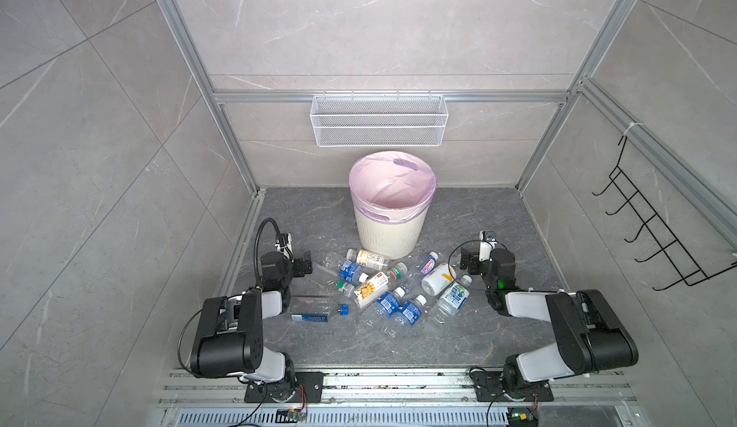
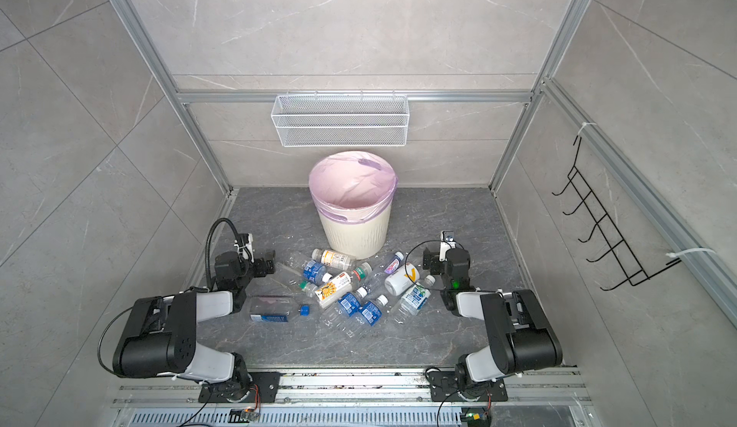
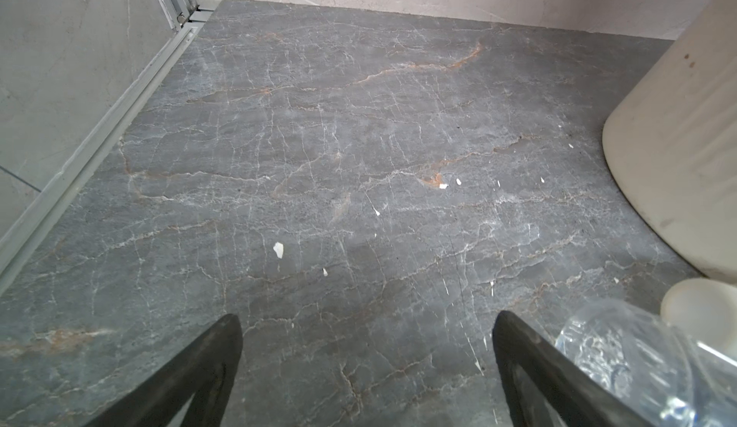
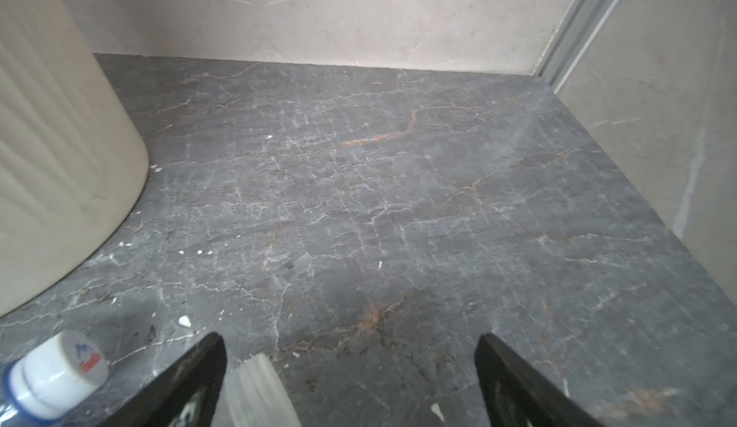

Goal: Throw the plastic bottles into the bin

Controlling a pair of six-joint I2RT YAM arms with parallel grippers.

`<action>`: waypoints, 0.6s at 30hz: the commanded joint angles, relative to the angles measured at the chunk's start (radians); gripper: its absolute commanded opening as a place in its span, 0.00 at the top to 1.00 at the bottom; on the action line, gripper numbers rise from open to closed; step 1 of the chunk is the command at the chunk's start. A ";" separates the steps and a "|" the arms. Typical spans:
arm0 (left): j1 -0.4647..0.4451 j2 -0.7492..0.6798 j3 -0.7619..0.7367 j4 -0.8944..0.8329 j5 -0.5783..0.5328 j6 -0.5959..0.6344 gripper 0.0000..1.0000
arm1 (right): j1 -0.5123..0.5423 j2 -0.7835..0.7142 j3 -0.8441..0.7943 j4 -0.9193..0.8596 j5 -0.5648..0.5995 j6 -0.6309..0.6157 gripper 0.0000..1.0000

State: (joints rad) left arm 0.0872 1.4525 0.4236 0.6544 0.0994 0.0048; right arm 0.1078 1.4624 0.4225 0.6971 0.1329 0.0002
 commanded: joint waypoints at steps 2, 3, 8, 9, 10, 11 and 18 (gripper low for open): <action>0.011 -0.101 0.087 -0.177 -0.020 -0.017 0.00 | 0.000 -0.111 0.121 -0.276 0.117 0.072 0.01; 0.013 -0.125 0.102 -0.211 -0.022 -0.012 0.00 | 0.001 -0.137 0.152 -0.359 0.176 0.132 0.01; 0.031 -0.232 0.161 -0.380 -0.006 0.040 0.00 | 0.014 -0.144 0.382 -0.847 0.310 0.386 0.01; 0.038 -0.249 0.178 -0.434 0.011 0.051 0.00 | 0.030 -0.148 0.406 -0.908 0.329 0.410 0.00; 0.044 -0.264 0.189 -0.474 0.023 0.062 0.00 | 0.050 -0.155 0.422 -0.952 0.346 0.427 0.00; 0.053 -0.281 0.199 -0.521 0.039 0.076 0.00 | 0.072 -0.170 0.437 -1.004 0.352 0.444 0.00; 0.110 -0.436 0.234 -0.841 0.170 0.313 0.01 | 0.221 -0.306 0.493 -1.285 0.322 0.501 0.01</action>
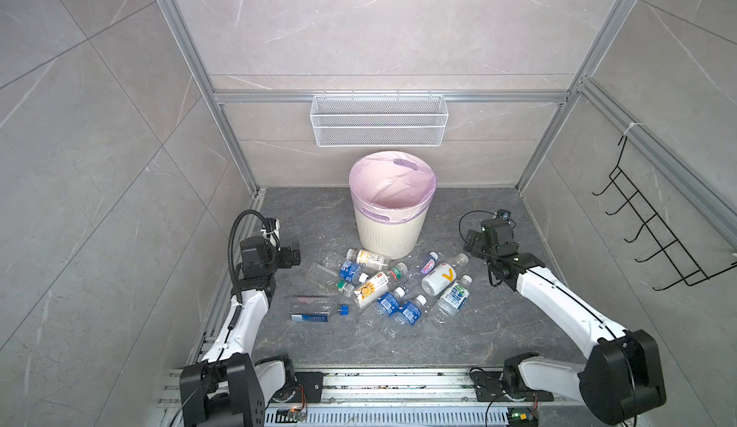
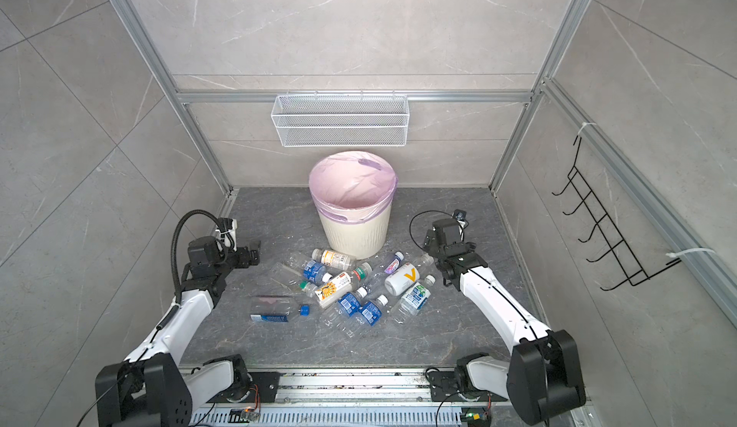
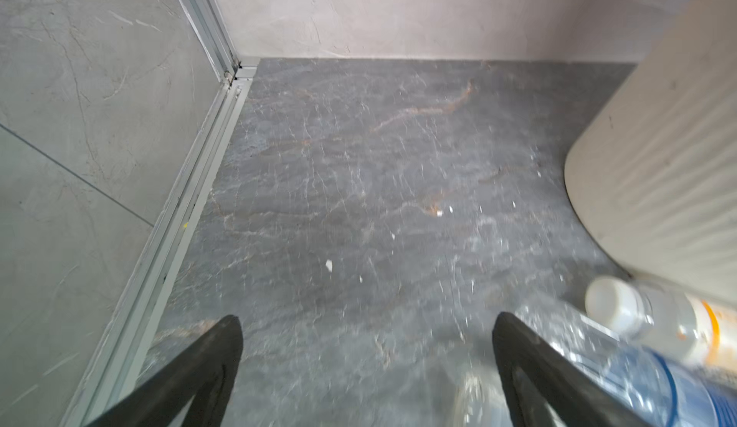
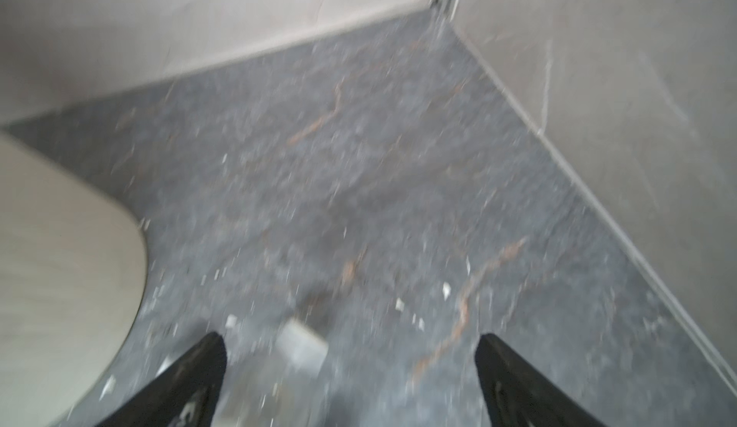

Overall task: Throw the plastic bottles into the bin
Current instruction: 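Close the left gripper on the clear bottle while the right arm moves over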

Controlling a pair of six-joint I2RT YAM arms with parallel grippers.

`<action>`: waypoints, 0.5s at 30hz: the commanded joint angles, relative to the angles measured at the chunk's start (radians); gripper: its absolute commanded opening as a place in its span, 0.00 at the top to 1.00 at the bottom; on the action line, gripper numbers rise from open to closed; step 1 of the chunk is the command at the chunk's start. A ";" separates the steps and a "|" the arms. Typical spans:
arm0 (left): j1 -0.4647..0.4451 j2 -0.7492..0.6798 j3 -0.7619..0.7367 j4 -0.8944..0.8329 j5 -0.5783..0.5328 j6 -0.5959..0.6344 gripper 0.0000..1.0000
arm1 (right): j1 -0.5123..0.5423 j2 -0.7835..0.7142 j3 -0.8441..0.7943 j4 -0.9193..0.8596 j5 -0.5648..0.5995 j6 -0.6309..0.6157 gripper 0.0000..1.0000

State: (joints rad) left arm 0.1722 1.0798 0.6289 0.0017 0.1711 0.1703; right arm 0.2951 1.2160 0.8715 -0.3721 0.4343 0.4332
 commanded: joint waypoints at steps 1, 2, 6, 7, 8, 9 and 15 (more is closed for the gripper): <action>0.039 -0.094 0.026 -0.233 0.142 0.191 0.03 | 0.053 -0.082 0.046 -0.238 0.007 0.065 0.00; 0.049 -0.120 0.025 -0.275 0.178 0.225 0.04 | 0.066 -0.101 0.047 -0.256 -0.015 0.063 0.00; 0.055 -0.224 0.013 -0.442 0.283 0.353 0.07 | 0.119 -0.162 0.034 -0.311 -0.072 0.063 0.00; 0.055 -0.236 0.015 -0.496 0.311 0.384 0.08 | 0.132 -0.168 0.031 -0.329 -0.080 0.070 0.00; 0.054 -0.242 0.017 -0.531 0.332 0.406 0.09 | 0.142 -0.172 0.029 -0.340 -0.081 0.078 0.00; 0.054 -0.246 0.021 -0.573 0.355 0.435 0.09 | 0.157 -0.176 0.024 -0.355 -0.082 0.089 0.01; 0.054 -0.278 0.055 -0.822 0.459 0.664 0.11 | 0.209 -0.195 -0.016 -0.390 -0.093 0.122 0.01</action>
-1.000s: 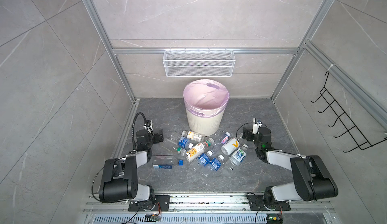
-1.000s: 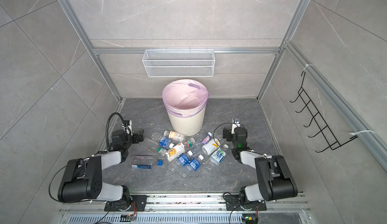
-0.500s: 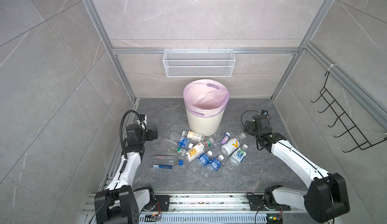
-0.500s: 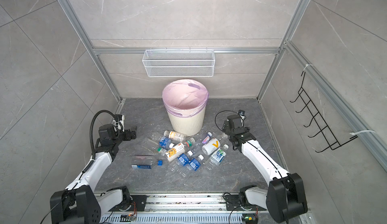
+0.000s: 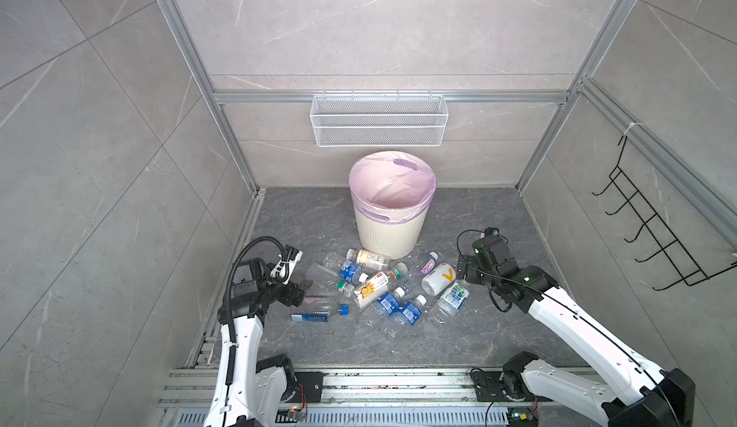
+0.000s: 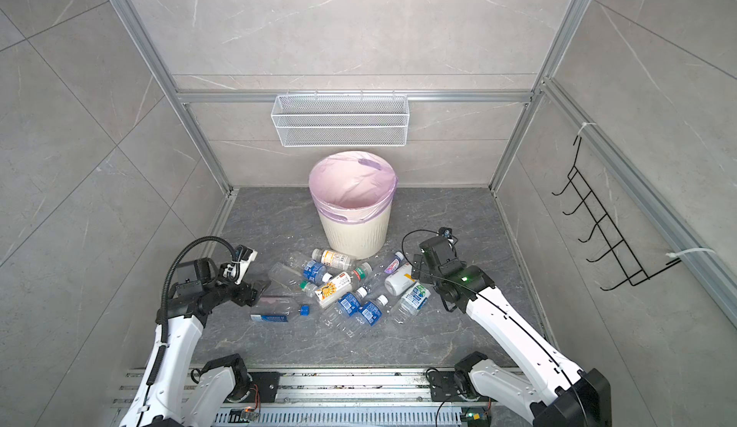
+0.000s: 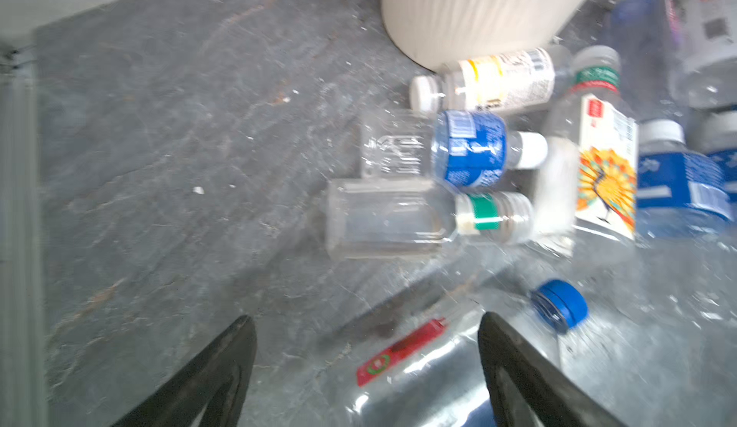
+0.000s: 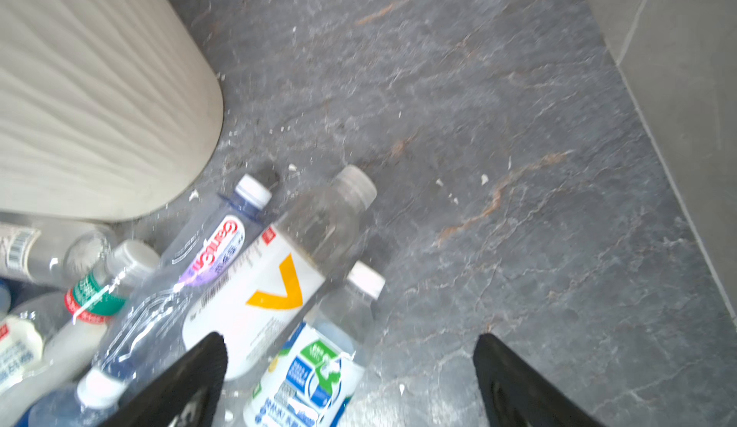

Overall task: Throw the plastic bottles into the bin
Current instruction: 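Close the left gripper on the clear bottle while the right arm moves over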

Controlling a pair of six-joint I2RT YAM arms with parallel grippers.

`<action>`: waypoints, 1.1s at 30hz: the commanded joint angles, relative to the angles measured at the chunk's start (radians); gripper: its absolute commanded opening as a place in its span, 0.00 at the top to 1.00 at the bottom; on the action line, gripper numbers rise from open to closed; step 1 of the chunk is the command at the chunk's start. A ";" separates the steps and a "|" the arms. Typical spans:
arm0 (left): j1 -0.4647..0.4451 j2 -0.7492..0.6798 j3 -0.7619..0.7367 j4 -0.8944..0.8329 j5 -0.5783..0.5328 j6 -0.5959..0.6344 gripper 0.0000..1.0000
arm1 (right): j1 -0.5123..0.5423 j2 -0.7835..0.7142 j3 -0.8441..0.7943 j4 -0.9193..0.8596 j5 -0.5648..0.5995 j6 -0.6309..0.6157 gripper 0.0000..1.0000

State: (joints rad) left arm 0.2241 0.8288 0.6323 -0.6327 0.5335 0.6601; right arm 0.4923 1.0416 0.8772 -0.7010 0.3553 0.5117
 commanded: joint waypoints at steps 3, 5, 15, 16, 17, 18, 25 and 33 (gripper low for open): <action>0.003 -0.044 0.064 -0.305 0.105 0.304 0.11 | 0.021 -0.034 -0.040 -0.067 -0.024 0.048 0.01; 0.002 -0.053 0.066 -0.368 0.113 0.373 0.11 | 0.022 -0.046 -0.053 -0.068 -0.031 0.048 0.01; 0.003 -0.026 0.028 -0.401 0.011 0.567 0.10 | 0.026 -0.087 -0.095 -0.066 -0.082 0.064 0.01; 0.003 -0.013 0.023 -0.390 0.007 0.576 0.10 | 0.026 -0.087 -0.095 -0.066 -0.085 0.063 0.01; 0.003 0.003 0.017 -0.377 0.003 0.583 0.10 | 0.026 -0.086 -0.094 -0.066 -0.086 0.064 0.01; 0.002 0.016 0.011 -0.363 -0.003 0.587 0.10 | 0.029 -0.084 -0.092 -0.066 -0.089 0.063 0.01; 0.002 0.127 -0.020 -0.241 -0.050 0.624 0.10 | 0.029 -0.067 -0.095 -0.060 -0.092 0.070 0.01; 0.002 0.240 -0.016 -0.158 -0.076 0.647 0.10 | 0.030 -0.063 -0.105 -0.049 -0.105 0.082 0.01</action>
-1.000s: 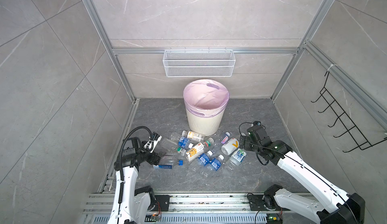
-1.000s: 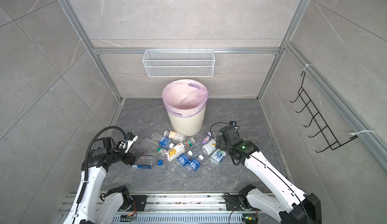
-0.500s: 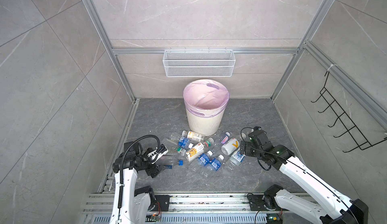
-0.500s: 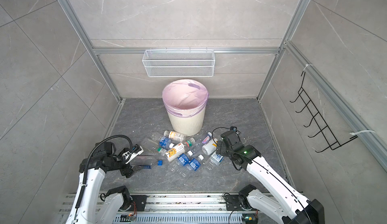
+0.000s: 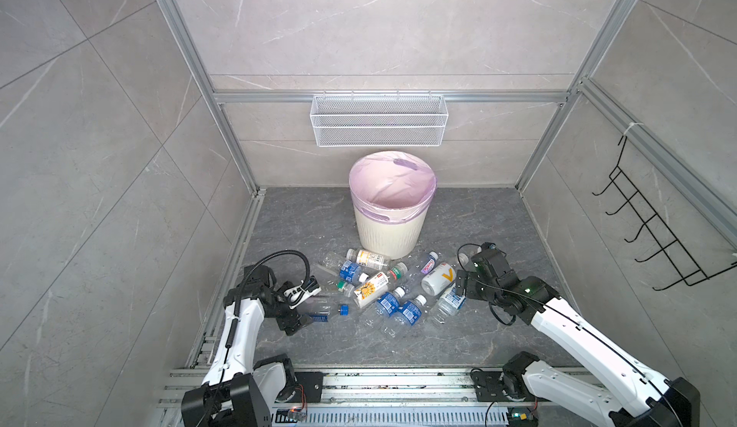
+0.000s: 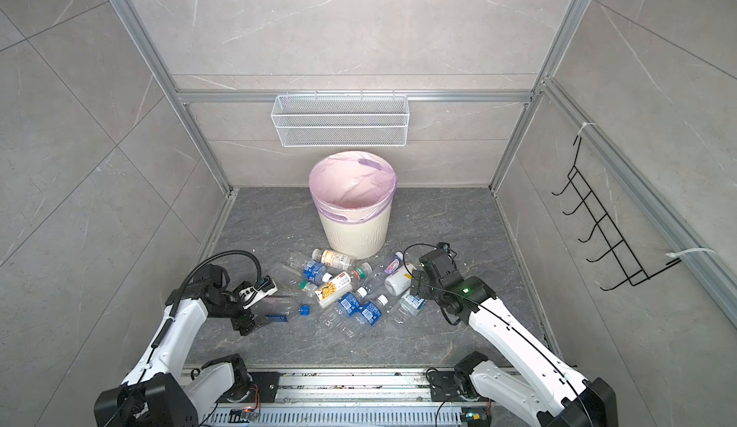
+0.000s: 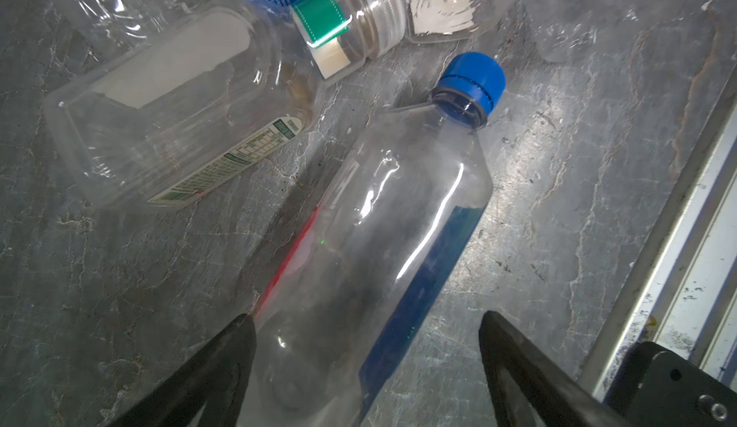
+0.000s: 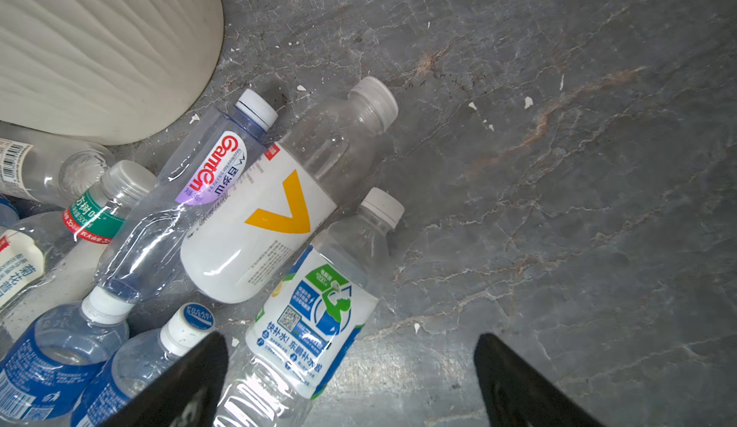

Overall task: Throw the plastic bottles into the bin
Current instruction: 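Close the left gripper on the clear bottle while the right arm moves over, then lift the clear bottle with the left gripper and carry it over the bin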

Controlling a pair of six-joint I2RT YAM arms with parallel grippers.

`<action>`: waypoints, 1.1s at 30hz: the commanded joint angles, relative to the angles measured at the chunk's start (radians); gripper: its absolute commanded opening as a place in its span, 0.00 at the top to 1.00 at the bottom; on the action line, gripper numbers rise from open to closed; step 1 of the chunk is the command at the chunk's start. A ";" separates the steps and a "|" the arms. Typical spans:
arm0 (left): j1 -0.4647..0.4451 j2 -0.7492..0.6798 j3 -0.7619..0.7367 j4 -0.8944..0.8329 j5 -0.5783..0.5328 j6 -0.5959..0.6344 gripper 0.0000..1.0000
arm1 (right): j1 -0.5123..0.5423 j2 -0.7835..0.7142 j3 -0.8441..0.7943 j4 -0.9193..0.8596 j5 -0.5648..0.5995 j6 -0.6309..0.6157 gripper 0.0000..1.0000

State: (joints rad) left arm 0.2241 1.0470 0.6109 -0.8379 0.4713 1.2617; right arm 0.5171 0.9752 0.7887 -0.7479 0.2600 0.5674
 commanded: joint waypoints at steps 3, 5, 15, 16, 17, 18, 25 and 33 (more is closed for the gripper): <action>0.002 0.052 0.001 0.069 -0.025 0.058 0.10 | 0.006 -0.001 -0.018 -0.004 -0.013 0.028 0.01; 0.002 0.068 -0.001 0.077 -0.029 0.064 0.10 | 0.006 -0.006 -0.018 -0.008 -0.009 0.029 0.01; 0.002 0.116 -0.032 0.093 -0.035 0.093 0.10 | 0.008 -0.023 -0.023 -0.021 -0.003 0.045 0.01; 0.002 0.118 -0.034 0.093 -0.034 0.094 0.10 | 0.008 -0.023 -0.024 -0.024 -0.002 0.046 0.01; 0.003 0.119 -0.038 0.094 -0.033 0.093 0.11 | 0.008 -0.025 -0.024 -0.028 0.000 0.046 0.01; 0.002 0.121 -0.039 0.094 -0.033 0.097 0.11 | 0.008 -0.026 -0.024 -0.031 0.002 0.047 0.01; 0.001 0.148 -0.050 0.094 -0.022 0.092 0.18 | 0.010 -0.041 -0.033 -0.039 0.004 0.062 0.01; 0.001 0.134 -0.063 0.083 -0.017 0.101 0.24 | 0.012 -0.050 -0.033 -0.048 0.007 0.071 0.02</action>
State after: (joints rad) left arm 0.2241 1.1881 0.5514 -0.7345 0.4294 1.3224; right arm 0.5236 0.9401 0.7647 -0.7677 0.2539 0.6117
